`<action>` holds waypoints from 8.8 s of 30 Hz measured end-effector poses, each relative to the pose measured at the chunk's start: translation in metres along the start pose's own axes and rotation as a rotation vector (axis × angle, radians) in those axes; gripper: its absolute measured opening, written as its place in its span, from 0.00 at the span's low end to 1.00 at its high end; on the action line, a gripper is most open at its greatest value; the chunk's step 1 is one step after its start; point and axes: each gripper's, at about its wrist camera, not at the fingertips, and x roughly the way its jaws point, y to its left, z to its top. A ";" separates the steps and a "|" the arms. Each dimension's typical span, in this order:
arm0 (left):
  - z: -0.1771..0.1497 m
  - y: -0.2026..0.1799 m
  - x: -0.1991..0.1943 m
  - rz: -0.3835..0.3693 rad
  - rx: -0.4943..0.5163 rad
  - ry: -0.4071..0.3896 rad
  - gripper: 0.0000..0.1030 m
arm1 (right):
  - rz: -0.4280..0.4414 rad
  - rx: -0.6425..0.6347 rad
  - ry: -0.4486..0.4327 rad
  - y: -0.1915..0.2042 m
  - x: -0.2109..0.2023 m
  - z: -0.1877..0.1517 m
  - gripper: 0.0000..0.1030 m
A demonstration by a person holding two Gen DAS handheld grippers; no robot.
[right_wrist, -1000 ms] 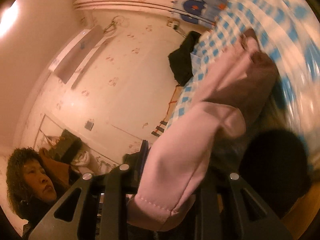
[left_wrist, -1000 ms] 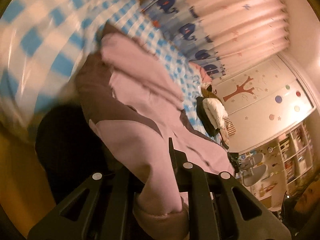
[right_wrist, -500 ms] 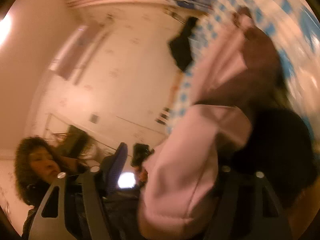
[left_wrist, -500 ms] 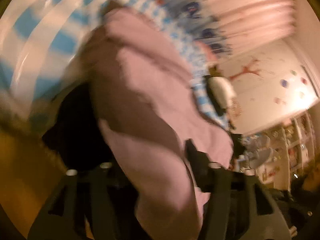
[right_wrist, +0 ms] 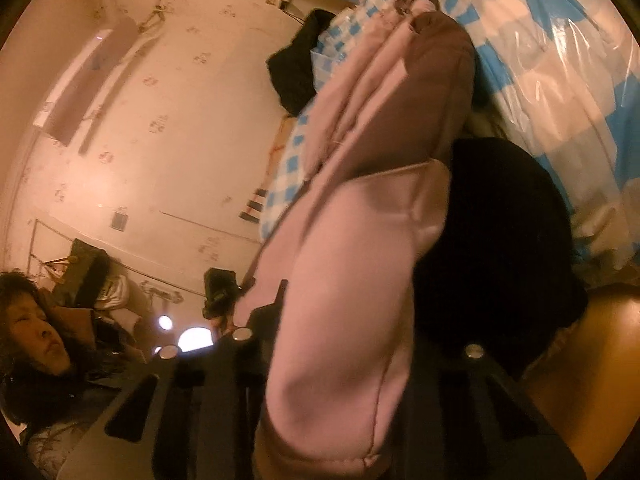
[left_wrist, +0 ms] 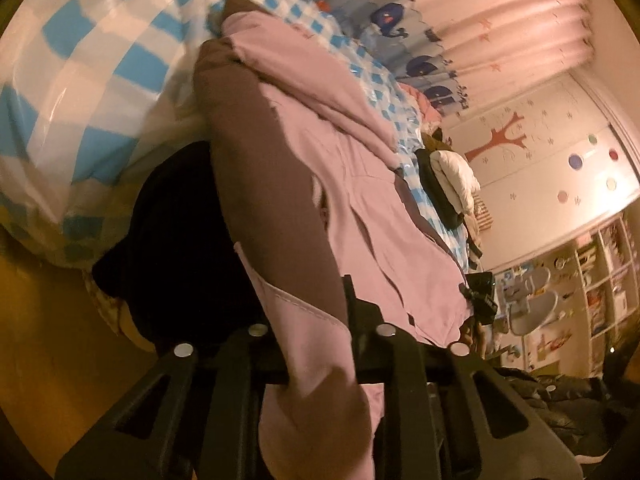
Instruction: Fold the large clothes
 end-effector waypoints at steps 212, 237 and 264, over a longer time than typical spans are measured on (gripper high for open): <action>0.246 0.015 0.117 0.314 -0.133 -0.377 0.88 | -0.486 -0.475 0.101 0.062 0.255 0.238 0.93; 0.166 0.025 0.172 0.084 -0.311 -0.346 0.89 | -0.132 -0.125 0.179 0.032 0.347 0.175 0.93; 0.216 0.048 0.203 0.262 -0.293 -0.374 0.89 | -0.409 0.200 -0.128 -0.085 0.050 0.221 0.94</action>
